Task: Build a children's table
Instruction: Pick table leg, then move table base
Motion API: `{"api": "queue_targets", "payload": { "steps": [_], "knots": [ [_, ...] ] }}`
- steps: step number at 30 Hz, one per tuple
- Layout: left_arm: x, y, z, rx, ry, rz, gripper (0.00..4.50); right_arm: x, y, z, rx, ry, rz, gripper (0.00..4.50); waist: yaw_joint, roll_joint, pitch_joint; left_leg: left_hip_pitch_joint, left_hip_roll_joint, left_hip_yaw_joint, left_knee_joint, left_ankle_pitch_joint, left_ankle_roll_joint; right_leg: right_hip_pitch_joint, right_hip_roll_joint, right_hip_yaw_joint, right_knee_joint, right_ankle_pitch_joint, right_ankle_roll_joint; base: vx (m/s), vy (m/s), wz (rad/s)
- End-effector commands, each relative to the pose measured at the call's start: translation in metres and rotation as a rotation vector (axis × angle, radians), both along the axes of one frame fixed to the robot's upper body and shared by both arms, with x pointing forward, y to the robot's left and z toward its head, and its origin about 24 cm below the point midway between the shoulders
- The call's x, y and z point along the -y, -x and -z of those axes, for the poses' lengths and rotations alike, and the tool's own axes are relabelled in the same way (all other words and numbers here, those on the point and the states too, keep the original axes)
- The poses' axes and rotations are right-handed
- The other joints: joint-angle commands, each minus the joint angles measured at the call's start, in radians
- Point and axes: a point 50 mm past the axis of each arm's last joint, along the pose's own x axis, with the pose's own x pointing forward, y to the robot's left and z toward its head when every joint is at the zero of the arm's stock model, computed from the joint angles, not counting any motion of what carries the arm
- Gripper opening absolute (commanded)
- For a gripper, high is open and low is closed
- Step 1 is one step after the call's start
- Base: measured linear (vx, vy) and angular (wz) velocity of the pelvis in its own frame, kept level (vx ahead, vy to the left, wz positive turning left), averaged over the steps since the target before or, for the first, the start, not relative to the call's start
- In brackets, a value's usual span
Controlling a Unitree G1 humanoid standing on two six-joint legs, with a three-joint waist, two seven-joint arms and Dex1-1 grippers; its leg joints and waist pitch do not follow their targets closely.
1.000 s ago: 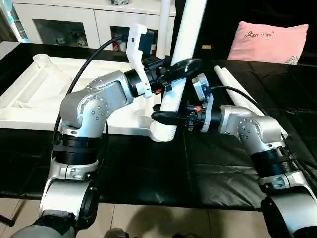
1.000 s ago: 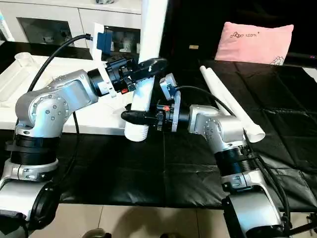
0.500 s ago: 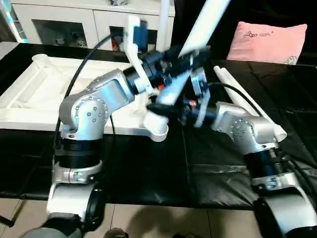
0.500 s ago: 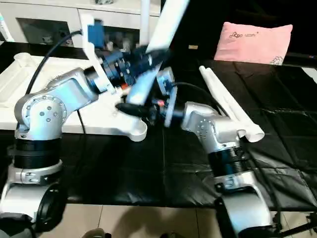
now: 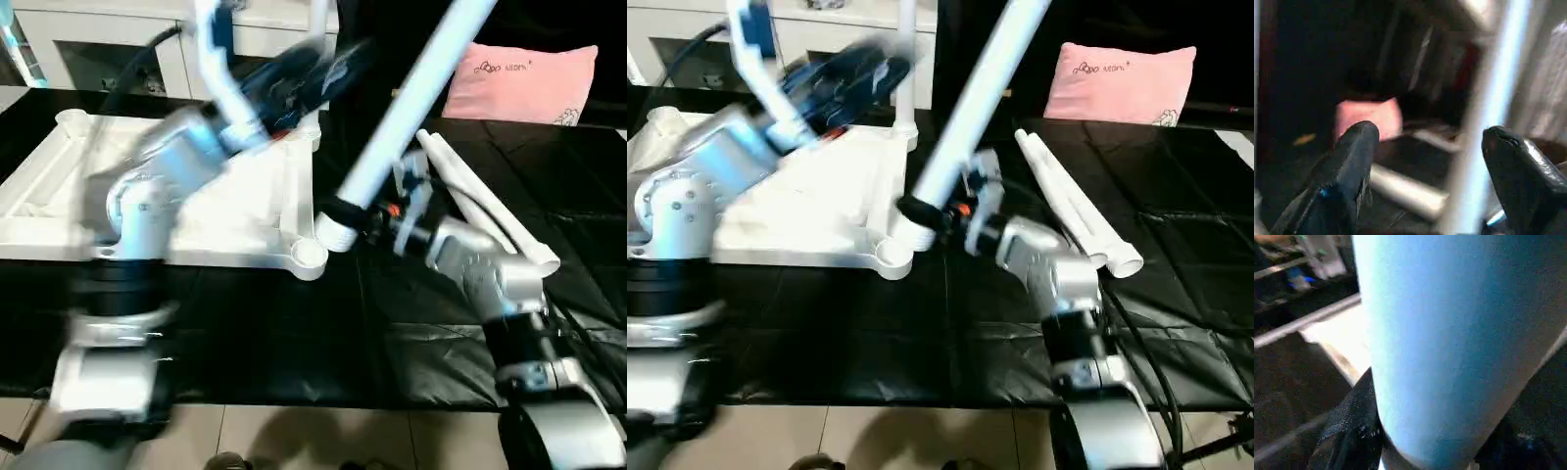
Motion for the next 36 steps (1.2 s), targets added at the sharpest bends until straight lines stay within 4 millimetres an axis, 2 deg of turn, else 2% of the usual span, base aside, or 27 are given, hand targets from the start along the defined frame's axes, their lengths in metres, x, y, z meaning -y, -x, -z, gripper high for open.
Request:
{"api": "queue_targets", "payload": {
  "steps": [1,2,3,4,5,6,7,8,9,10,11,12,13,14,15,16,17,21,22,23,24,26,27,31,36],
  "knots": [
    [0.0,-0.003,0.015,0.009,-0.145,-0.004,3.79,0.007,-0.002,-0.004,0.048,0.036,0.057,1.95,0.002,0.01,-0.089,0.004,0.018,0.0,-0.069,-0.078,0.0,0.07,-0.066,0.059,-0.075,-0.283,-0.054,0.0,0.0,0.0],
    [-0.01,-0.006,0.041,0.013,-0.355,0.006,3.79,0.013,-0.001,0.0,0.045,0.029,0.122,1.95,0.0,0.015,-0.089,0.006,0.019,0.001,-0.069,-0.078,0.002,0.068,-0.065,0.061,-0.069,-0.248,-0.072,0.0,0.0,0.0],
    [-0.013,-0.006,0.05,0.007,-0.429,0.017,3.79,0.015,0.0,0.002,0.048,0.035,0.137,1.95,-0.003,0.021,-0.086,0.007,0.017,0.001,-0.072,-0.098,0.002,0.068,-0.062,0.061,-0.069,-0.256,-0.07,0.0,0.0,0.0],
    [-0.014,-0.007,0.052,0.006,-0.441,0.02,3.79,0.015,0.0,0.002,0.049,0.036,0.139,1.95,0.0,0.019,-0.087,0.011,0.017,0.001,-0.073,-0.105,0.001,0.066,-0.063,0.061,-0.074,-0.258,-0.069,0.0,0.0,0.0],
    [-0.016,-0.007,0.058,-0.001,-0.487,0.03,3.79,0.016,0.001,0.003,0.052,0.042,0.148,1.95,-0.002,0.019,-0.089,0.008,0.019,0.001,-0.073,-0.101,-0.008,0.072,-0.067,0.063,-0.066,-0.233,-0.084,0.0,0.0,0.0],
    [-0.019,-0.007,0.068,-0.006,-0.557,0.059,3.79,0.017,0.003,0.005,0.056,0.054,0.154,1.95,0.002,0.03,-0.089,0.008,0.018,0.0,-0.073,-0.089,-0.009,0.071,-0.066,0.064,-0.065,-0.203,-0.099,0.0,0.0,0.0],
    [-0.021,-0.007,0.071,-0.011,-0.583,0.069,3.79,0.017,0.004,0.006,0.056,0.057,0.157,1.95,-0.001,0.027,-0.089,0.008,0.019,0.002,-0.073,-0.095,-0.014,0.071,-0.066,0.065,-0.064,-0.192,-0.106,0.0,0.0,0.0],
    [-0.032,-0.008,0.096,-0.044,-0.767,0.118,3.79,0.019,0.009,0.011,0.058,0.071,0.183,1.95,0.0,0.024,-0.088,0.009,0.02,0.001,-0.074,-0.11,-0.015,0.073,-0.067,0.064,-0.064,-0.189,-0.117,0.0,0.0,0.0],
    [-0.032,-0.008,0.096,-0.044,-0.767,0.118,3.79,0.019,0.009,0.011,0.058,0.071,0.183,1.95,-0.002,0.031,-0.086,0.011,0.016,0.002,-0.076,-0.138,-0.016,0.072,-0.065,0.065,-0.071,-0.216,-0.104,0.0,0.0,0.0],
    [-0.036,-0.01,0.103,-0.05,-0.819,0.118,3.79,0.02,0.01,0.013,0.06,0.077,0.191,1.95,-0.003,0.028,-0.086,0.008,0.016,0.001,-0.076,-0.142,-0.018,0.076,-0.068,0.065,-0.068,-0.219,-0.105,0.0,0.0,0.0],
    [-0.04,-0.012,0.108,-0.054,-0.871,0.115,3.79,0.02,0.011,0.014,0.062,0.082,0.196,1.95,-0.002,0.033,-0.087,0.008,0.015,-0.001,-0.076,-0.145,-0.022,0.077,-0.068,0.065,-0.069,-0.227,-0.102,0.0,0.0,0.0],
    [-0.043,-0.013,0.113,-0.058,-0.913,0.113,3.79,0.02,0.013,0.015,0.063,0.087,0.199,1.95,-0.003,0.029,-0.085,0.008,0.012,0.001,-0.077,-0.163,-0.02,0.076,-0.068,0.064,-0.079,-0.28,-0.082,0.0,0.0,0.0],
    [-0.045,-0.014,0.115,-0.064,-0.927,0.114,3.79,0.02,0.014,0.016,0.063,0.088,0.201,1.95,-0.002,0.031,-0.085,0.007,0.013,0.001,-0.076,-0.166,-0.023,0.077,-0.071,0.064,-0.078,-0.293,-0.081,0.0,0.0,0.0],
    [-0.049,-0.016,0.12,-0.085,-0.951,0.117,3.79,0.02,0.016,0.017,0.061,0.089,0.208,1.95,-0.001,0.043,-0.084,0.009,0.012,0.001,-0.075,-0.173,-0.021,0.072,-0.069,0.064,-0.087,-0.312,-0.077,0.0,0.0,0.0],
    [-0.051,-0.018,0.122,-0.098,-0.954,0.126,3.79,0.02,0.018,0.018,0.06,0.087,0.212,1.95,0.0,0.036,-0.087,0.01,0.012,0.001,-0.075,-0.174,-0.02,0.075,-0.07,0.064,-0.084,-0.298,-0.082,0.0,0.0,0.0],
    [-0.051,-0.018,0.123,-0.107,-0.955,0.136,3.79,0.02,0.019,0.019,0.059,0.088,0.213,1.95,0.0,0.043,-0.088,0.01,0.015,-0.003,-0.076,-0.172,-0.025,0.076,-0.071,0.064,-0.077,-0.283,-0.091,0.0,0.0,0.0],
    [-0.052,-0.019,0.124,-0.113,-0.959,0.15,3.79,0.021,0.02,0.019,0.059,0.089,0.213,1.95,-0.001,0.04,-0.086,0.011,0.015,-0.001,-0.076,-0.176,-0.02,0.072,-0.069,0.063,-0.082,-0.273,-0.1,0.0,0.0,0.0],
    [-0.054,-0.021,0.132,-0.159,-0.993,0.19,3.79,0.023,0.024,0.021,0.054,0.091,0.222,1.95,0.001,0.048,-0.087,0.01,0.014,-0.002,-0.075,-0.182,-0.016,0.077,-0.071,0.064,-0.078,-0.247,-0.128,0.0,0.0,0.0],
    [-0.054,-0.021,0.132,-0.159,-0.993,0.19,3.79,0.023,0.024,0.021,0.054,0.091,0.222,1.95,0.002,0.045,-0.087,0.009,0.016,-0.002,-0.075,-0.183,-0.015,0.078,-0.072,0.064,-0.076,-0.247,-0.134,0.0,0.0,0.0],
    [-0.054,-0.022,0.133,-0.161,-0.999,0.189,3.51,0.023,0.024,0.021,0.054,0.092,0.223,1.95,0.003,0.05,-0.088,0.009,0.016,-0.003,-0.075,-0.182,-0.014,0.078,-0.073,0.063,-0.076,-0.247,-0.135,0.0,0.0,0.0],
    [-0.054,-0.022,0.134,-0.165,-1.0,0.192,3.44,0.023,0.024,0.02,0.054,0.092,0.224,1.95,0.002,0.051,-0.088,0.01,0.017,-0.003,-0.075,-0.184,-0.014,0.078,-0.074,0.064,-0.077,-0.246,-0.139,0.0,0.0,0.0],
    [-0.054,-0.022,0.137,-0.181,-0.993,0.202,3.39,0.023,0.024,0.02,0.054,0.093,0.227,1.95,0.003,0.048,-0.088,0.01,0.014,-0.002,-0.074,-0.187,-0.011,0.079,-0.072,0.062,-0.079,-0.257,-0.136,0.0,0.0,0.0],
    [-0.053,-0.021,0.139,-0.202,-0.992,0.241,3.26,0.024,0.025,0.02,0.054,0.095,0.229,1.95,0.003,0.052,-0.087,0.01,0.015,-0.002,-0.075,-0.184,-0.009,0.078,-0.073,0.063,-0.082,-0.254,-0.14,0.0,0.0,0.0],
    [-0.054,-0.019,0.141,-0.224,-0.992,0.298,2.8,0.024,0.025,0.02,0.054,0.098,0.222,1.95,0.004,0.049,-0.088,0.01,0.018,-0.003,-0.075,-0.182,-0.007,0.08,-0.075,0.064,-0.077,-0.235,-0.154,0.0,0.0,0.0],
    [-0.056,-0.014,0.142,-0.27,-1.004,0.405,2.46,0.024,0.027,0.021,0.05,0.111,0.187,1.95,0.005,0.047,-0.087,0.011,0.019,-0.002,-0.075,-0.182,-0.003,0.08,-0.077,0.065,-0.077,-0.237,-0.163,0.0,0.0,0.0]
  ]
}}
